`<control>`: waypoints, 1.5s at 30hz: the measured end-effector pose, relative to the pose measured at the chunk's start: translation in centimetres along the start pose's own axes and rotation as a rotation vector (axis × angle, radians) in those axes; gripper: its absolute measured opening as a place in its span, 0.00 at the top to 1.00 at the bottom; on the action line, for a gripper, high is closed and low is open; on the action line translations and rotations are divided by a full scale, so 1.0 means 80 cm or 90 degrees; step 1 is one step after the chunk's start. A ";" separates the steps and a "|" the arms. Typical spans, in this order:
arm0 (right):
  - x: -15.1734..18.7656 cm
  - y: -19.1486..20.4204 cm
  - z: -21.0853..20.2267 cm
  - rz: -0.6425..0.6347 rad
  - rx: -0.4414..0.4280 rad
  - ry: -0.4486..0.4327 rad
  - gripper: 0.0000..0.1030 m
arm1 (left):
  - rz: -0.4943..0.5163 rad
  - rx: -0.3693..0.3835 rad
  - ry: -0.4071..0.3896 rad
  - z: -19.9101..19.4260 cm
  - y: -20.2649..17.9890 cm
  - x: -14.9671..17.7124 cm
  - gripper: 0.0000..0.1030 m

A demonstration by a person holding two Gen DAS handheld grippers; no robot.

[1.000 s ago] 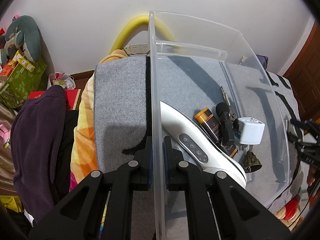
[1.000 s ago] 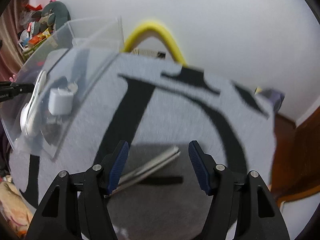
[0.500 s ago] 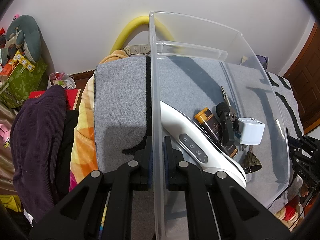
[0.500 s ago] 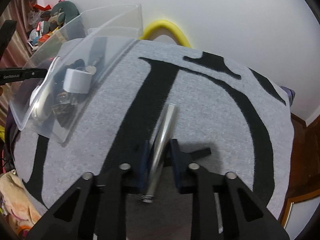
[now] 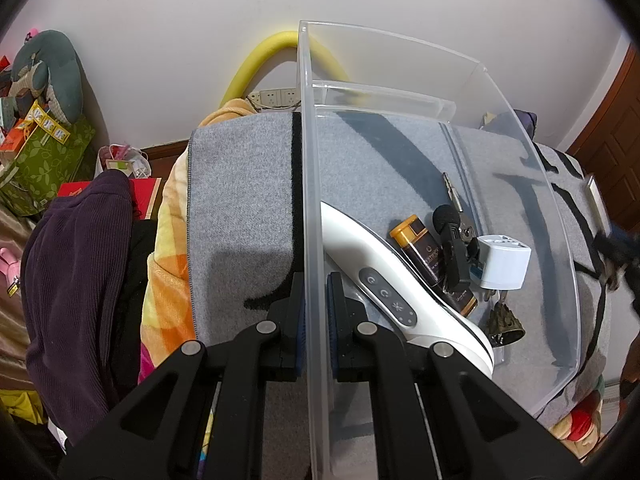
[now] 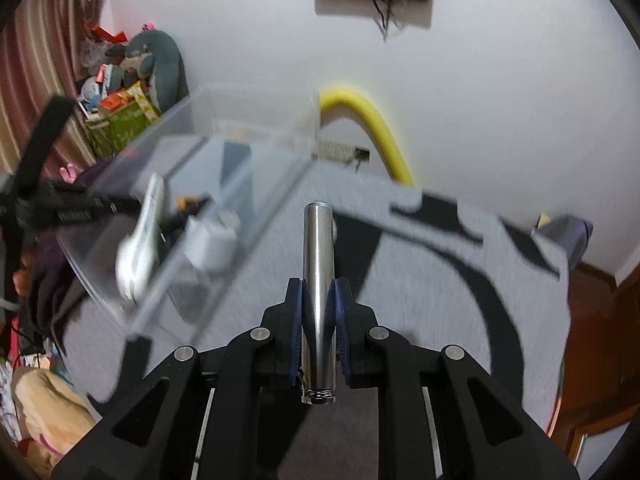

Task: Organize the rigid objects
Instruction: 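Lower the metal flashlight into the box and release it, right tool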

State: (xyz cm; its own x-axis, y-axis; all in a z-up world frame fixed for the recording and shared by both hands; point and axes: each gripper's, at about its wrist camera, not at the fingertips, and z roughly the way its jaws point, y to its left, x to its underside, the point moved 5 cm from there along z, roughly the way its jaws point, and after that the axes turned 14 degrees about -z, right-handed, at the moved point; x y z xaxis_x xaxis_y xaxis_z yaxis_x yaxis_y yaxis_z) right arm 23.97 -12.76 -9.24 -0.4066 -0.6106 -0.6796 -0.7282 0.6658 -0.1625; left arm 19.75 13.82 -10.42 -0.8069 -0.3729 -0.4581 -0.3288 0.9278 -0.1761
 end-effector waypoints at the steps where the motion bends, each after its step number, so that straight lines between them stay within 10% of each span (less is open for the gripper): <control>1: -0.007 0.002 -0.004 -0.002 0.001 -0.007 0.86 | 0.000 0.000 0.000 0.000 0.000 0.000 0.93; 20: -0.185 0.085 -0.004 -0.084 -0.045 -0.115 0.86 | -0.004 0.007 0.002 0.004 0.002 -0.001 0.93; 41: -0.124 0.127 0.144 -0.092 -0.138 0.112 0.86 | 0.002 0.004 0.001 0.004 0.000 0.002 0.93; 45: -0.120 0.122 0.139 -0.093 -0.132 0.111 0.73 | 0.005 0.002 0.003 0.004 -0.002 0.002 0.93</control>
State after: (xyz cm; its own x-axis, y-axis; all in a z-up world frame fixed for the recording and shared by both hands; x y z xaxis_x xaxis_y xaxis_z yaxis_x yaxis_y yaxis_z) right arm 26.91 4.35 -12.23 -0.3646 -0.7703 -0.5232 -0.8759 0.4744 -0.0880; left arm 19.84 13.65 -10.72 -0.8115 -0.3658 -0.4556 -0.3209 0.9307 -0.1756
